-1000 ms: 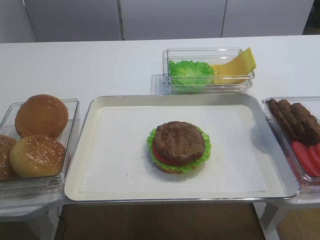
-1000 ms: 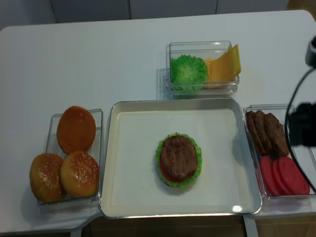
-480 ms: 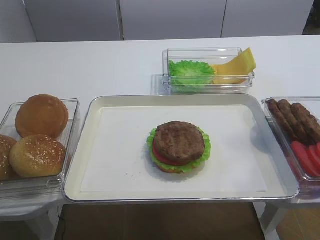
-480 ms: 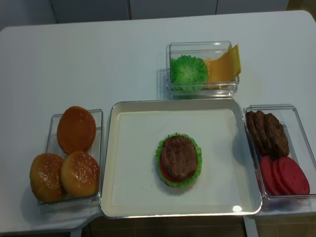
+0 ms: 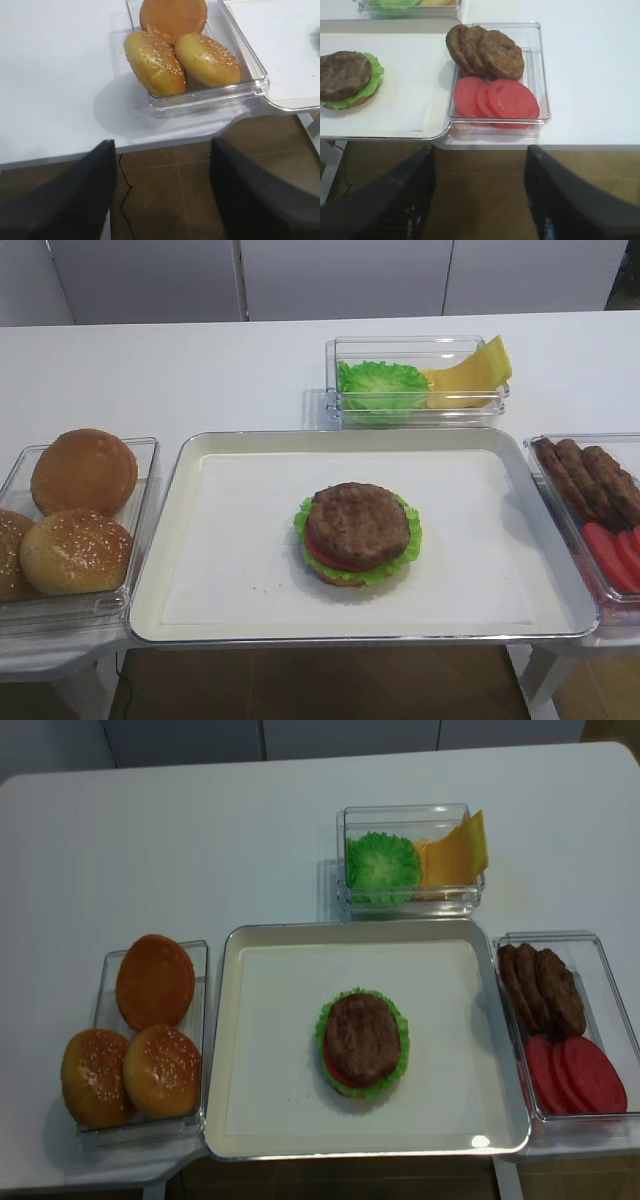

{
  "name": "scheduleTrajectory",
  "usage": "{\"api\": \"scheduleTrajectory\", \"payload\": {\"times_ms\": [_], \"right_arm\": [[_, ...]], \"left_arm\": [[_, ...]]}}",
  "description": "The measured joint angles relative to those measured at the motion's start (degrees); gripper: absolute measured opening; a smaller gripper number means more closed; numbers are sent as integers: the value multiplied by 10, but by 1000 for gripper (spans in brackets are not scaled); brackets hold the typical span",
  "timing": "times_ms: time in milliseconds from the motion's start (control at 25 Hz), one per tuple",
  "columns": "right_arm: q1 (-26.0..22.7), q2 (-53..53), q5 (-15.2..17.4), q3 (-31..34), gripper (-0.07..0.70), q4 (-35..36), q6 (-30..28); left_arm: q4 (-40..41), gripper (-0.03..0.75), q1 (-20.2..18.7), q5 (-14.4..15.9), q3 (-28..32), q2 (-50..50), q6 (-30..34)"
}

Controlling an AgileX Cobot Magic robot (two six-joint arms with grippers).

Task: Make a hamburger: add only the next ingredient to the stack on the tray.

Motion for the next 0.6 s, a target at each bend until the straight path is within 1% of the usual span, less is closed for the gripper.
{"api": "scheduleTrajectory", "payload": {"times_ms": [160, 360, 600], "right_arm": [[-1, -57, 3, 32, 426, -10, 0], [-1, -69, 5, 78, 426, -16, -1], [-1, -69, -34, 103, 426, -20, -14]], "left_arm": [[0, 441, 0, 0, 0, 0, 0], [0, 441, 0, 0, 0, 0, 0], [0, 441, 0, 0, 0, 0, 0]]}}
